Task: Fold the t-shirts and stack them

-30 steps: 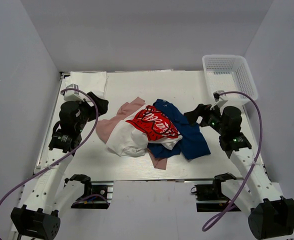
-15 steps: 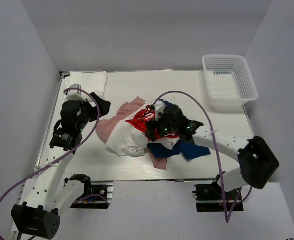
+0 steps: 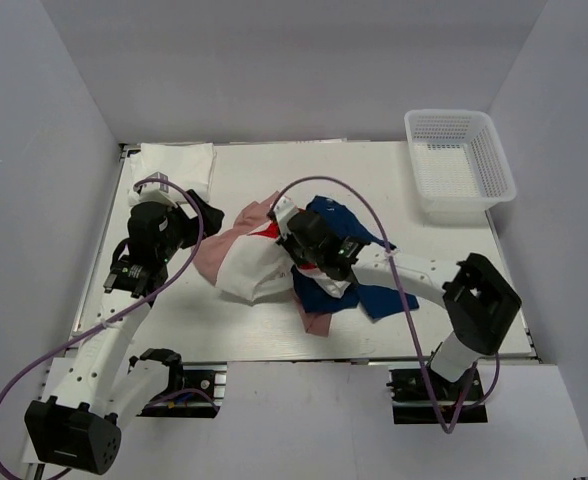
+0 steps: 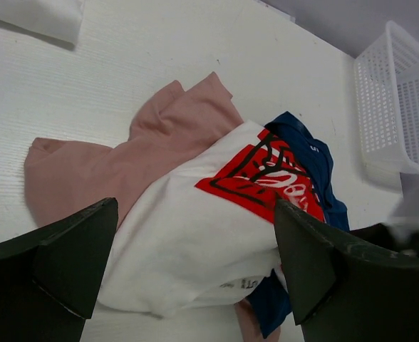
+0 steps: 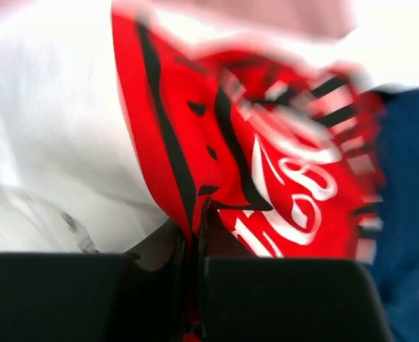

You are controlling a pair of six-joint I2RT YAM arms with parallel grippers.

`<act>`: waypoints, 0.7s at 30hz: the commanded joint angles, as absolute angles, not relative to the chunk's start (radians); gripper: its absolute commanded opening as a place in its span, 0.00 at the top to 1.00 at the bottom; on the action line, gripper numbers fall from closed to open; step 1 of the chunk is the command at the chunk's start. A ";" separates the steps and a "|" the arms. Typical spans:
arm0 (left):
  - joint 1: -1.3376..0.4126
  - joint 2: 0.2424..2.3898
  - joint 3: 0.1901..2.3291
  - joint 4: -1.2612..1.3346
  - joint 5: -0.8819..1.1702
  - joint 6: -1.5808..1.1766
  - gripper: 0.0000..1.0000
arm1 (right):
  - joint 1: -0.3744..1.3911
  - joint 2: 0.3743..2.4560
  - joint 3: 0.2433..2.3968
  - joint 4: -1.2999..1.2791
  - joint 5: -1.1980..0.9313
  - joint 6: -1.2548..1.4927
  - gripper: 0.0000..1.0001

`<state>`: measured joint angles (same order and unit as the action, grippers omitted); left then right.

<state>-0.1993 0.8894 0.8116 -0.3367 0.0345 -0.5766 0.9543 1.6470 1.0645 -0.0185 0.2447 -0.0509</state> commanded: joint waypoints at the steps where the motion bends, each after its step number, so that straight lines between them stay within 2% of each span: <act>1: -0.202 0.888 0.810 -0.341 0.021 -0.580 0.00 | 0.933 1.491 1.218 0.061 0.431 -0.008 1.00; 4: -0.202 0.888 0.810 -0.341 0.012 -0.580 0.00 | 0.864 1.422 1.291 0.093 0.582 -0.006 1.00; 10: -0.202 0.879 0.810 -0.351 0.012 -0.580 0.00 | 0.675 1.361 1.446 0.126 0.721 -0.084 1.00; 14: -0.202 0.879 0.810 -0.351 0.012 -0.580 0.00 | 0.475 1.481 1.658 0.016 0.762 -0.123 1.00; 21: -0.202 0.907 0.819 -0.342 0.012 -0.580 0.00 | 0.207 1.708 1.960 -0.171 0.698 -0.049 1.00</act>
<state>-0.1993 0.8993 0.8116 -0.3378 0.0246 -0.5766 0.2874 1.6371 1.8641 -0.0887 0.6891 -0.0788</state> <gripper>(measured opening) 0.996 0.058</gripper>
